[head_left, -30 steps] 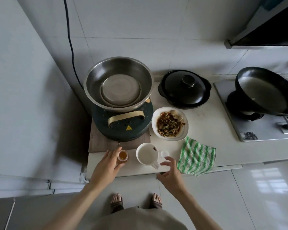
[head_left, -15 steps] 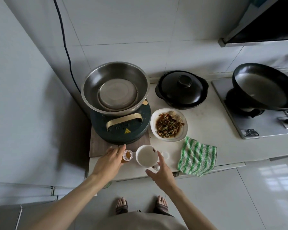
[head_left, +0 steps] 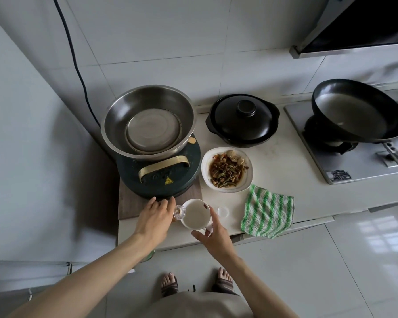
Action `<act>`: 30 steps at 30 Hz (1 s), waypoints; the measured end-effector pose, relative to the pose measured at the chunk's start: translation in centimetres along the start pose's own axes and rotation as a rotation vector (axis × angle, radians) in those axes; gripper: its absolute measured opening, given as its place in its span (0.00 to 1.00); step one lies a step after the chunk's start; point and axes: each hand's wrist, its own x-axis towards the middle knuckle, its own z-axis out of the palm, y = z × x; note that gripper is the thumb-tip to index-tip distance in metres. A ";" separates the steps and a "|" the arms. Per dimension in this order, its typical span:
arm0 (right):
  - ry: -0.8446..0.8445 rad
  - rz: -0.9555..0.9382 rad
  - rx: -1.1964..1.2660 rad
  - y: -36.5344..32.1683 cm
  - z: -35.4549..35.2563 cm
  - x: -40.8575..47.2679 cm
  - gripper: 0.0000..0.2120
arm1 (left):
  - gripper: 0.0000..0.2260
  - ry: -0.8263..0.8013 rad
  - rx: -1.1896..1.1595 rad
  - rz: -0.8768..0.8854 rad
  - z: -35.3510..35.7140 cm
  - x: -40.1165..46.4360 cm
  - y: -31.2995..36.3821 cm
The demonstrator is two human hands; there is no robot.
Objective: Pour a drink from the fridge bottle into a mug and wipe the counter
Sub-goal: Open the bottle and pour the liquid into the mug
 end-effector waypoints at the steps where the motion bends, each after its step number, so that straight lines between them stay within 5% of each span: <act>1: 0.001 -0.001 0.000 -0.1 0.0 0.0 0.44 | 0.39 -0.008 0.021 0.003 0.0 0.1 0.1; 30: 0.009 0.013 -0.003 0.0 0.3 -0.4 0.43 | 0.26 -0.104 0.319 0.037 -2.0 1.0 1.9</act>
